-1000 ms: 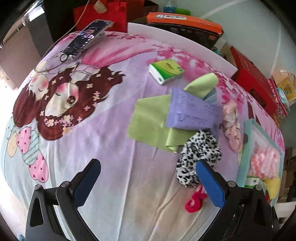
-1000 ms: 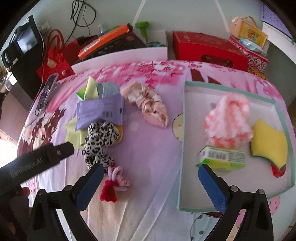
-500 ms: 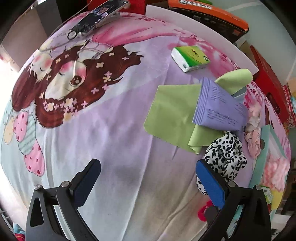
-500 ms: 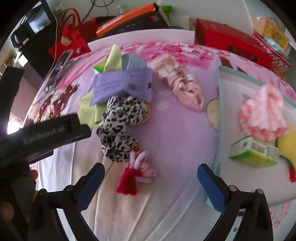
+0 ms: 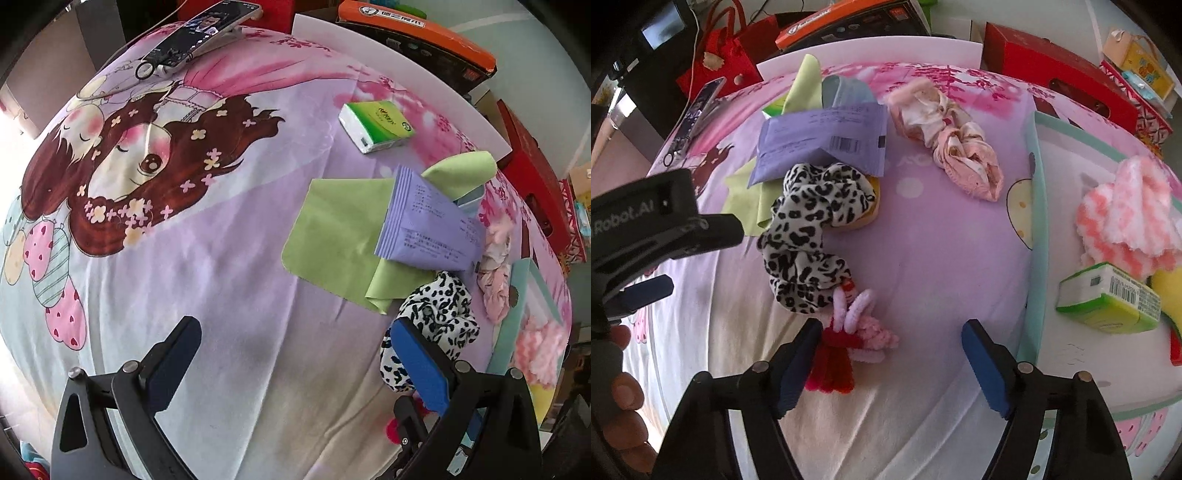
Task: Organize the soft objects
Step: 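Grasp the red-pink plush toy with the right tool while the left tool reaches the leopard scrunchie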
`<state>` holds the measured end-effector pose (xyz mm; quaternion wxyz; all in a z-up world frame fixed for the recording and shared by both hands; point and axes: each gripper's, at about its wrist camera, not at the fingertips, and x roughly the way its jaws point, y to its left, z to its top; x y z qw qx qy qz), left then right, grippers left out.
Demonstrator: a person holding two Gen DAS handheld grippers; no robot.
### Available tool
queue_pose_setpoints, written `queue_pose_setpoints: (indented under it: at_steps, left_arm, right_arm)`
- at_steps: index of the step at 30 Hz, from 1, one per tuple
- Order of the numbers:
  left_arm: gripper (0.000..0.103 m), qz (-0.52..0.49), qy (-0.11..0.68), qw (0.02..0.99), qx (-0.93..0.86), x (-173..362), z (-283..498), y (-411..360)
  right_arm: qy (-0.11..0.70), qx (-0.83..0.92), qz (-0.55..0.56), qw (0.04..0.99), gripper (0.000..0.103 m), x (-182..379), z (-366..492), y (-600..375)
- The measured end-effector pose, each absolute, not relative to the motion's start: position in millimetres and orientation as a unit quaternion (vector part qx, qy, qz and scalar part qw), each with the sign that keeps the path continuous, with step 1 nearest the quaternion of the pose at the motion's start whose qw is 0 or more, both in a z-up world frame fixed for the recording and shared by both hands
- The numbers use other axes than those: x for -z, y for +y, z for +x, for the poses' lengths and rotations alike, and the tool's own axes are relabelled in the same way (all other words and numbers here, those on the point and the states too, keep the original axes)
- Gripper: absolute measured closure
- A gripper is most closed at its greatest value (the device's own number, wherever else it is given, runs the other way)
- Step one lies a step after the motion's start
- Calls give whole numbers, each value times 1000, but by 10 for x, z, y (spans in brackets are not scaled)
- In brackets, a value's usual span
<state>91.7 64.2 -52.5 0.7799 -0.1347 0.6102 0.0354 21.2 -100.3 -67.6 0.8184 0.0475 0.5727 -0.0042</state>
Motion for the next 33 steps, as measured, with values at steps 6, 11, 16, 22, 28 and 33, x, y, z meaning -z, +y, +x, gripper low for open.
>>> queue_pose_setpoints:
  at_steps: [6, 11, 16, 22, 28, 33]
  left_arm:
    - [1, -140, 607, 782, -28, 493, 906, 607]
    - [1, -149, 601, 785, -16, 443, 910, 601]
    - [1, -151, 599, 786, 0, 423, 925, 525]
    - [1, -148, 594, 790, 23, 425, 937, 420]
    - [1, -135, 593, 792, 48, 435, 965, 231]
    - [21, -139, 600, 785, 65, 509, 1032, 66]
  right_arm:
    - [570, 7, 54, 820, 41, 665, 211, -1105]
    - [567, 8, 69, 821, 55, 658, 214, -1225]
    - [565, 8, 81, 821, 69, 638, 190, -1289]
    - [564, 1, 99, 820, 72, 645, 162, -1350]
    - [563, 3, 113, 819, 72, 652, 172, -1417]
    - [562, 6, 112, 819, 72, 639, 172, -1463]
